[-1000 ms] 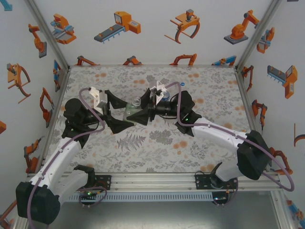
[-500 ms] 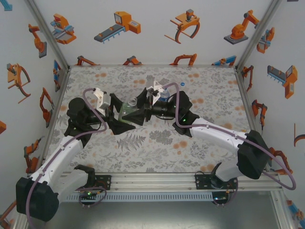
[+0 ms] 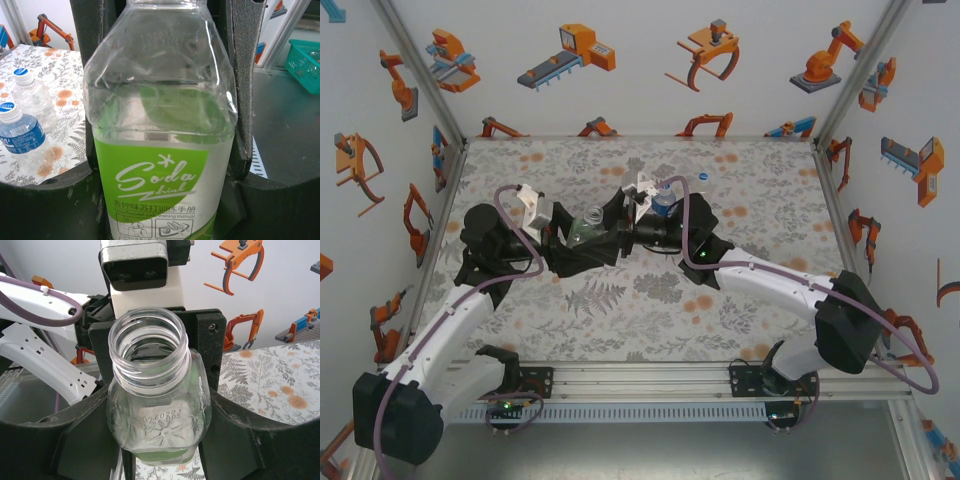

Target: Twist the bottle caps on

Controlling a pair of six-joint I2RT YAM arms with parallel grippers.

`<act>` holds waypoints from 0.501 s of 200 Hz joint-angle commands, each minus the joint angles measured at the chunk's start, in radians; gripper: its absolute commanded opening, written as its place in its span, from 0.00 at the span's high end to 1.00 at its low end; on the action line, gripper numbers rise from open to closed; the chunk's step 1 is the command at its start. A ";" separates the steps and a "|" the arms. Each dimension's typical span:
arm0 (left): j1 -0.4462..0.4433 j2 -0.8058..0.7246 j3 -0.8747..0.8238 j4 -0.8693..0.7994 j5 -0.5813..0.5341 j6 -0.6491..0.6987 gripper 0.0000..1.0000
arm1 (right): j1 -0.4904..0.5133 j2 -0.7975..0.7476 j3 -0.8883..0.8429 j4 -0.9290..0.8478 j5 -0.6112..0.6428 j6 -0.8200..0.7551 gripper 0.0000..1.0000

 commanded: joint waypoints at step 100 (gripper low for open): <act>0.049 -0.044 0.070 -0.214 -0.148 0.131 0.89 | -0.097 -0.335 -0.097 -0.456 0.356 -0.175 0.32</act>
